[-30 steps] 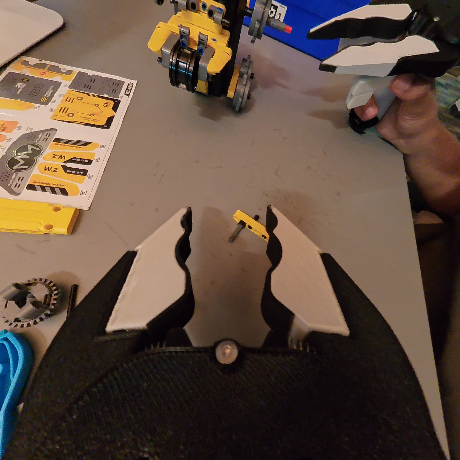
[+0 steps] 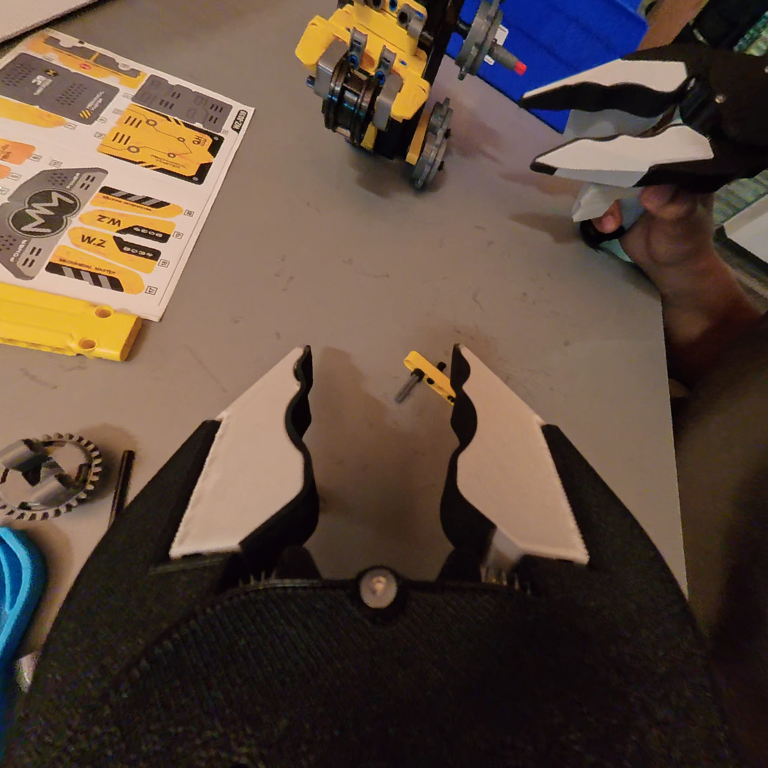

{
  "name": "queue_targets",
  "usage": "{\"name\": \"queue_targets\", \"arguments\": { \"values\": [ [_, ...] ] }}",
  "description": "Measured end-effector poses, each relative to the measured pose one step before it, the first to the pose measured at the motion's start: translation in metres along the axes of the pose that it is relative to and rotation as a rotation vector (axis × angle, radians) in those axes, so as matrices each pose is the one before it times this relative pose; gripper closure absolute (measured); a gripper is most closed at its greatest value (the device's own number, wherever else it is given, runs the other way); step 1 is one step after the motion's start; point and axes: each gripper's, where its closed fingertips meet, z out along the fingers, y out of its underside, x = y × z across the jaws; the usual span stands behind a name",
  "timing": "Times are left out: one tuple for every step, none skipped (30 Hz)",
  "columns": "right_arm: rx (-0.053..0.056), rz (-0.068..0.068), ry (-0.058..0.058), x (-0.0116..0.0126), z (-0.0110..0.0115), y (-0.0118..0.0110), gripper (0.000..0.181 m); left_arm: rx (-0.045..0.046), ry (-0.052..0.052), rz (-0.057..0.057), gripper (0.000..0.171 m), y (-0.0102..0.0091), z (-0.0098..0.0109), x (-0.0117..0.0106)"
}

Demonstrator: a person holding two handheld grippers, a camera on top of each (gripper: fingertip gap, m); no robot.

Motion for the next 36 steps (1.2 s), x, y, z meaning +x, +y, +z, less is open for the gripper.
{"name": "queue_targets", "arguments": {
  "values": [
    [-0.0017,-0.0041,0.0003,-0.00034,0.00017,0.00011,0.137,-0.00308,-0.0075,-0.0093,0.105,0.00027,0.00048,-0.00189],
    [-0.0020,-0.0042,0.0009,-0.00033,0.00024,0.00021,0.137,-0.00612,-0.0058,-0.0102,0.105,0.00066,0.00077,-0.00175],
    [-0.0028,-0.0038,0.0012,-0.00022,0.00036,0.00040,0.137,-0.00660,-0.0017,-0.0076,0.105,0.00073,0.00075,-0.00098],
    [-0.0026,-0.0034,0.0010,-0.00025,0.00034,0.00027,0.137,-0.00403,-0.0005,-0.0035,0.105,0.00043,0.00048,-0.00043],
    [-0.0018,-0.0032,0.0013,-0.00011,0.00018,0.00014,0.137,0.00008,-0.0005,0.0004,0.105,0.00004,-0.00003,-0.00002],
    [-0.0007,-0.0029,0.0015,-0.00002,0.00006,0.00006,0.137,0.00297,-0.0014,0.0027,0.105,-0.00026,-0.00031,0.00006],
    [-0.0003,-0.0025,0.0012,-0.00010,0.00009,0.00001,0.137,0.00380,-0.0019,0.0036,0.105,-0.00042,-0.00043,0.00014],
    [-0.0003,-0.0025,0.0010,-0.00006,0.00003,0.00005,0.137,0.00320,-0.0021,0.0041,0.105,-0.00041,-0.00031,0.00018],
    [0.0002,-0.0030,0.0015,-0.00010,0.00005,-0.00005,0.137,0.00247,-0.0024,0.0048,0.105,-0.00021,-0.00027,0.00020],
    [0.0008,-0.0035,0.0021,-0.00009,-0.00006,-0.00012,0.137,0.00135,-0.0022,0.0048,0.105,-0.00016,-0.00016,0.00027],
    [0.0010,-0.0039,0.0024,-0.00010,-0.00012,-0.00015,0.137,0.00053,-0.0018,0.0044,0.105,0.00002,0.00000,0.00026],
    [0.0012,-0.0043,0.0028,-0.00002,-0.00011,-0.00017,0.137,0.00038,-0.0018,0.0040,0.105,-0.00006,-0.00011,0.00019],
    [0.0012,-0.0046,0.0030,-0.00009,-0.00013,-0.00021,0.137,0.00052,-0.0017,0.0037,0.105,-0.00001,-0.00005,0.00019],
    [0.0012,-0.0046,0.0033,0.00001,-0.00020,-0.00017,0.137,0.00093,-0.0018,0.0038,0.105,-0.00015,-0.00007,0.00020],
    [0.0010,-0.0045,0.0032,-0.00007,-0.00015,-0.00019,0.137,0.00176,-0.0017,0.0042,0.104,-0.00018,-0.00013,0.00022],
    [0.0014,-0.0046,0.0039,-0.00002,-0.00021,-0.00023,0.137,0.00259,-0.0011,0.0044,0.104,-0.00022,-0.00035,0.00036],
    [0.0019,-0.0047,0.0042,0.00006,-0.00020,-0.00018,0.137,0.00317,-0.0007,0.0041,0.104,-0.00044,-0.00033,0.00039],
    [0.0021,-0.0047,0.0040,0.00000,-0.00030,-0.00030,0.137,0.00338,-0.0007,0.0038,0.104,-0.00036,-0.00034,0.00032],
    [0.0024,-0.0046,0.0041,-0.00005,-0.00036,-0.00034,0.137,0.00348,-0.0004,0.0035,0.104,-0.00048,-0.00043,0.00027],
    [0.0026,-0.0045,0.0044,0.00013,-0.00033,-0.00034,0.138,0.00343,-0.0004,0.0031,0.104,-0.00040,-0.00038,0.00027],
    [0.0021,-0.0043,0.0046,0.00006,-0.00031,-0.00031,0.138,0.00287,-0.0006,0.0027,0.104,-0.00032,-0.00025,0.00022],
    [0.0016,-0.0044,0.0040,-0.00002,-0.00021,-0.00030,0.138,0.00258,-0.0007,0.0028,0.104,-0.00036,-0.00032,0.00023],
    [0.0013,-0.0044,0.0039,0.00007,-0.00019,-0.00013,0.138,0.00245,-0.0009,0.0030,0.104,-0.00030,-0.00021,0.00022],
    [0.0014,-0.0040,0.0045,0.00010,-0.00029,-0.00024,0.139,0.00178,-0.0011,0.0030,0.104,-0.00021,-0.00025,0.00019],
    [0.0029,-0.0024,0.0072,0.00054,-0.00033,-0.00046,0.139,0.00087,-0.0012,0.0029,0.103,-0.00011,-0.00007,0.00018],
    [0.0068,0.0010,0.0110,0.00146,-0.00090,-0.00078,0.140,0.00041,-0.0012,0.0032,0.103,0.00001,0.00002,0.00019],
    [0.0129,0.0071,0.0129,0.00236,-0.00149,-0.00167,0.141,0.00006,-0.0017,0.0035,0.103,-0.00003,-0.00005,0.00014],
    [0.0184,0.0151,0.0100,0.00283,-0.00210,-0.00219,0.143,-0.00042,-0.0017,0.0038,0.103,-0.00002,0.00007,0.00022],
    [0.0208,0.0231,0.0061,0.00322,-0.00242,-0.00230,0.144,-0.00103,-0.0015,0.0036,0.103,0.00023,0.00012,0.00021],
    [0.0207,0.0292,0.0047,0.00376,-0.00258,-0.00232,0.144,-0.00132,-0.0014,0.0031,0.103,0.00009,0.00013,0.00013],
    [0.0184,0.0327,0.0030,0.00406,-0.00251,-0.00187,0.144,-0.00137,-0.0016,0.0025,0.103,0.00018,0.00017,0.00012],
    [0.0160,0.0332,0.0011,0.00393,-0.00264,-0.00178,0.144,-0.00127,-0.0011,0.0018,0.103,0.00015,0.00014,0.00010],
    [0.0153,0.0322,0.0013,0.00385,-0.00267,-0.00167,0.145,-0.00109,-0.0006,0.0009,0.103,0.00014,0.00021,0.00000],
    [0.0159,0.0307,0.0038,0.00403,-0.00267,-0.00192,0.145,-0.00089,-0.0005,0.0000,0.103,0.00009,0.00001,-0.00002],
    [0.0167,0.0288,0.0044,0.00397,-0.00264,-0.00209,0.146,-0.00055,0.0003,-0.0009,0.103,0.00007,0.00009,-0.00008],
    [0.0175,0.0271,0.0051,0.00381,-0.00276,-0.00224,0.146,0.00021,0.0010,-0.0018,0.102,0.00006,-0.00009,-0.00008]
  ]
}}
